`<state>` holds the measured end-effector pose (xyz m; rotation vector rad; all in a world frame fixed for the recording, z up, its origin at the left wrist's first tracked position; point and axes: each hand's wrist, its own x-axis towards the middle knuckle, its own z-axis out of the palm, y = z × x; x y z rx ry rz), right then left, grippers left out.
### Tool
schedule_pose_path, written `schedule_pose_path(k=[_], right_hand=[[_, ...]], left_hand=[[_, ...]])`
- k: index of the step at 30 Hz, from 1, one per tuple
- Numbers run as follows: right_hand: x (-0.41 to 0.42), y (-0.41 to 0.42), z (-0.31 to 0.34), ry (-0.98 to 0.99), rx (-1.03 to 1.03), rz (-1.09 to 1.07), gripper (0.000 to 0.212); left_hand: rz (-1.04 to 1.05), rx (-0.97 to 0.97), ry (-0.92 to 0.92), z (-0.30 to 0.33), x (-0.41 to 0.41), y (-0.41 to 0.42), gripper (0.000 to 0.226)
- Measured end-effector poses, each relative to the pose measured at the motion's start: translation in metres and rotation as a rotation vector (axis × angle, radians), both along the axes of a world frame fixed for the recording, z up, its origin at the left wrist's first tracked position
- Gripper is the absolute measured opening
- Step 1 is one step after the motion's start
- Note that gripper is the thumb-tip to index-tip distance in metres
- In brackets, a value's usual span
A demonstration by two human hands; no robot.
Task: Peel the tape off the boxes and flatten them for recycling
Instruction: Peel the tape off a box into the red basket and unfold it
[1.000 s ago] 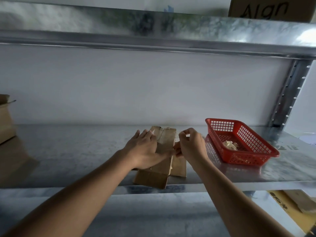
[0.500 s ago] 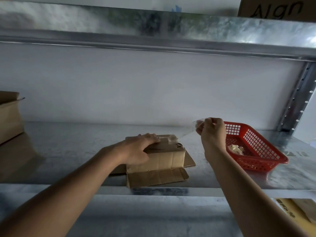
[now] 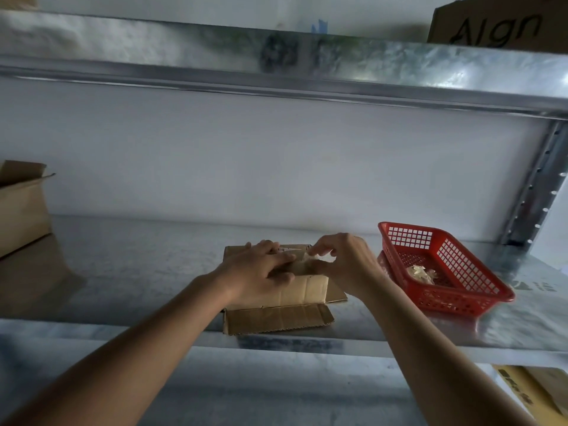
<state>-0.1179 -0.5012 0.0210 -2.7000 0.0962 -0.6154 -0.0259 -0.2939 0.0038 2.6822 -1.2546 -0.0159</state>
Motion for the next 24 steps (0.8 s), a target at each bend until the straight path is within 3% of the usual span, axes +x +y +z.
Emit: schedule_pose_path(k=[3, 8, 12, 18, 24], right_hand=[[-0.001, 0.005, 0.003, -0.025, -0.154, -0.061, 0.023], [0.004, 0.017, 0.002, -0.034, -0.240, -0.053, 0.014], [0.012, 0.021, -0.004, -0.083, -0.166, 0.037, 0.031], [0.019, 0.017, -0.005, -0.064, 0.073, -0.015, 0.020], [0.018, 0.017, -0.002, -0.048, 0.043, 0.049, 0.019]], left_hand=[[-0.001, -0.008, -0.017, -0.002, 0.000, 0.001, 0.058], [-0.003, -0.021, -0.021, -0.003, -0.004, 0.002, 0.057], [-0.016, -0.009, -0.062, -0.004, -0.006, 0.002, 0.052], [-0.008, -0.023, -0.078, -0.006, -0.006, 0.003, 0.054], [-0.021, -0.017, -0.092, -0.006, -0.006, 0.003, 0.048]])
